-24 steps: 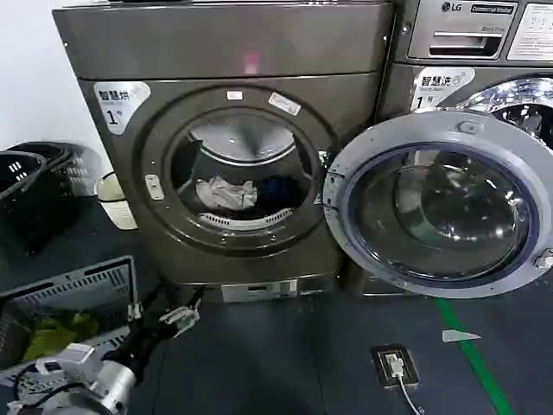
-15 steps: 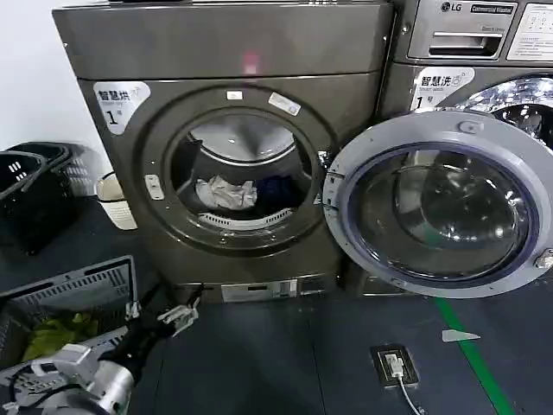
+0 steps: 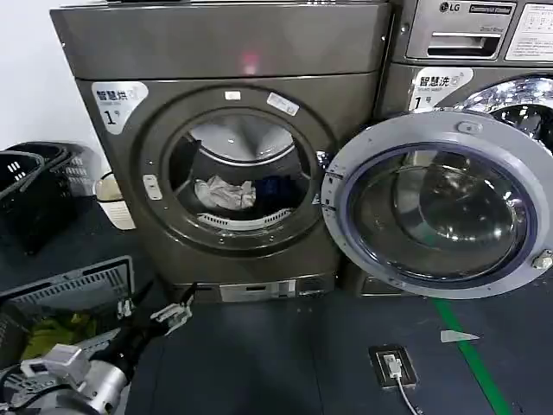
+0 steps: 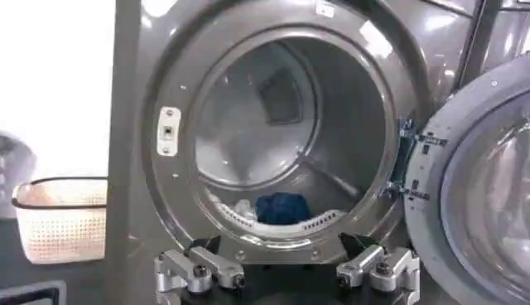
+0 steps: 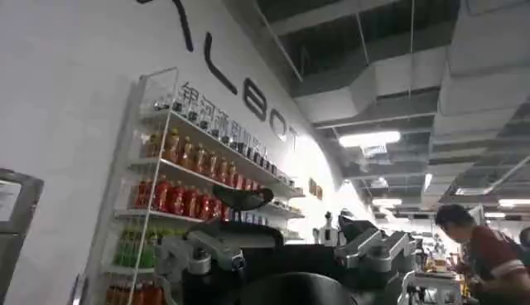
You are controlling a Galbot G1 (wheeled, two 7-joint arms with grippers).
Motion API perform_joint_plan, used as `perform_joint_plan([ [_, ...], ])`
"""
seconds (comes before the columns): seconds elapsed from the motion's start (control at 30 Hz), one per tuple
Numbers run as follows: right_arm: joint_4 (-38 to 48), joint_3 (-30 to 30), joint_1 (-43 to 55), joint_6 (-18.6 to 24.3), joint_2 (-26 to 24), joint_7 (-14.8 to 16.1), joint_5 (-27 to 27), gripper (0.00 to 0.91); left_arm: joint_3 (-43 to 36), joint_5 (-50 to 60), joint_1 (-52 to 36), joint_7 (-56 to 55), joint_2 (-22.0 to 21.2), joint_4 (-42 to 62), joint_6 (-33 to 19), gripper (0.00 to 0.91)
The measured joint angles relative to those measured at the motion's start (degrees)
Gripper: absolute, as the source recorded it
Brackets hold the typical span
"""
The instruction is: Grasp the clothes from the dryer.
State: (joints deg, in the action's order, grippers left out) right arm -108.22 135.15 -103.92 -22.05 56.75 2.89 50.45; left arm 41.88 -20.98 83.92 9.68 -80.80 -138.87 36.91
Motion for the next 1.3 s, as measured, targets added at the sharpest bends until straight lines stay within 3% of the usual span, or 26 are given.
perform_joint_plan([
  [0.83, 0.2, -0.5, 0.5, 0.7, 0.4, 0.5, -0.1, 0.907, 0.0, -0.1, -0.1, 0.0, -0.2, 0.5, 0.0, 0.907],
  [1.3, 0.5, -1.6, 0.5, 5.3, 1.1, 2.4, -0.1, 0.907, 0.0, -0.2, -0.3, 0.1, -0.3, 0.6, 0.1, 0.907],
])
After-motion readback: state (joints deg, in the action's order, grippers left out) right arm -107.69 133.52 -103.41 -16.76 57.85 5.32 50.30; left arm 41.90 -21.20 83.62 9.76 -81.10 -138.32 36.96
